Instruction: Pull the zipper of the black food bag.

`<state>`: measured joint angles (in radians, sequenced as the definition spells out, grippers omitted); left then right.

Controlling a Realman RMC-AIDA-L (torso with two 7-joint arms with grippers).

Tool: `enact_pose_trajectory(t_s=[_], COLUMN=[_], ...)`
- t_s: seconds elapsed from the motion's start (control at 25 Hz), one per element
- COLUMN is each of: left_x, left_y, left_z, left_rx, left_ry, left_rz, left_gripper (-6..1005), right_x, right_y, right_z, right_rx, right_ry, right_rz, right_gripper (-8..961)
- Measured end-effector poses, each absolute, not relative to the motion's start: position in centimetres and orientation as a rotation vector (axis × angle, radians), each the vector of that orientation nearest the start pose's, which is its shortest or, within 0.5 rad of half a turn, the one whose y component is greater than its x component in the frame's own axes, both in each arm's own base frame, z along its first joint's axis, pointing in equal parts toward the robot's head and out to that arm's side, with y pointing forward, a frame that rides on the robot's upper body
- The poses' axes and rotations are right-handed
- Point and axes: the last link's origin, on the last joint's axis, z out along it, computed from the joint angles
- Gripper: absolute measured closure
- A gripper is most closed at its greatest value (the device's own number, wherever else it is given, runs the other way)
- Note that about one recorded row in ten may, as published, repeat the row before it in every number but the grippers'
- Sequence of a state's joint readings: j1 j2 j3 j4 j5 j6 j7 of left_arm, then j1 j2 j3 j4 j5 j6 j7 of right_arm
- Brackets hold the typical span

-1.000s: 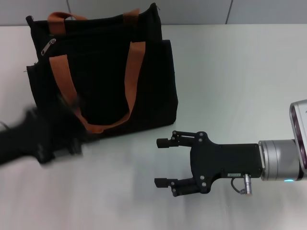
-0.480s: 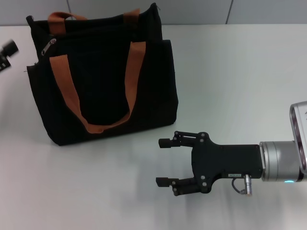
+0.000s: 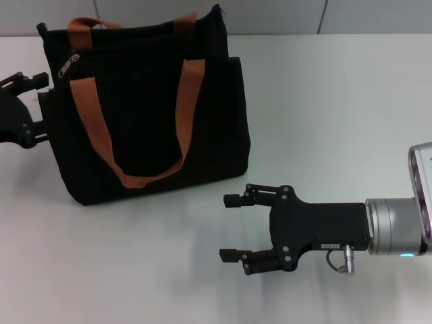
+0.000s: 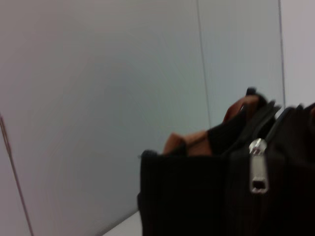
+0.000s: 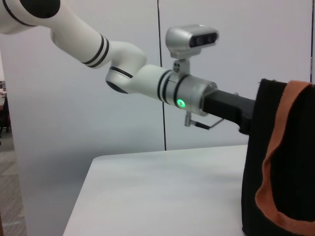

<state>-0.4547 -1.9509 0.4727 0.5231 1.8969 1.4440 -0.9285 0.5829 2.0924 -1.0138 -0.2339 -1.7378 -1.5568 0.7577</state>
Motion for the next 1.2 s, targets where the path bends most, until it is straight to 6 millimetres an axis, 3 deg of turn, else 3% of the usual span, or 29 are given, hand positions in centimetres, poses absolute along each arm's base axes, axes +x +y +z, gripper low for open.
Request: enact_pose_trajectory(t_s=[0.24, 0.52, 0.68, 0.88, 1.08, 1.2], left_x=[-32.9, -32.9, -32.9, -32.6, -32.5, -32.4], left_y=[34.6, 33.4, 33.0, 32.5, 31.9, 31.4], left_z=[6.5, 7.4, 6.9, 6.1, 6.4, 6.4], left_rx=[-2.285, -2.153, -2.146, -2.139, -2.077, -2.039], left_ry=[-0.278, -0.204, -0.187, -0.178, -0.180, -0.161], left_rz=[-0.510, -0.613, -0.615, -0.636, -0.695, -0.729], left_gripper=[223, 230, 467, 657, 773, 842], right_x=[24.0, 24.0, 24.0, 23.6, 22.0, 20.8], right_y=[27.6, 27.7, 27.6, 27.9, 28.1, 29.2], right_z=[-8.5, -8.4, -8.4, -8.1, -6.6, -5.1], right_rx=[-2.914, -2.900, -2.899, -2.861, -2.742, -2.622], right_ry=[0.091, 0.103, 0.106, 0.118, 0.173, 0.311], right_rz=[0.907, 0.918, 0.920, 0.966, 1.207, 1.387], right_gripper=[163, 166, 168, 170, 172, 173])
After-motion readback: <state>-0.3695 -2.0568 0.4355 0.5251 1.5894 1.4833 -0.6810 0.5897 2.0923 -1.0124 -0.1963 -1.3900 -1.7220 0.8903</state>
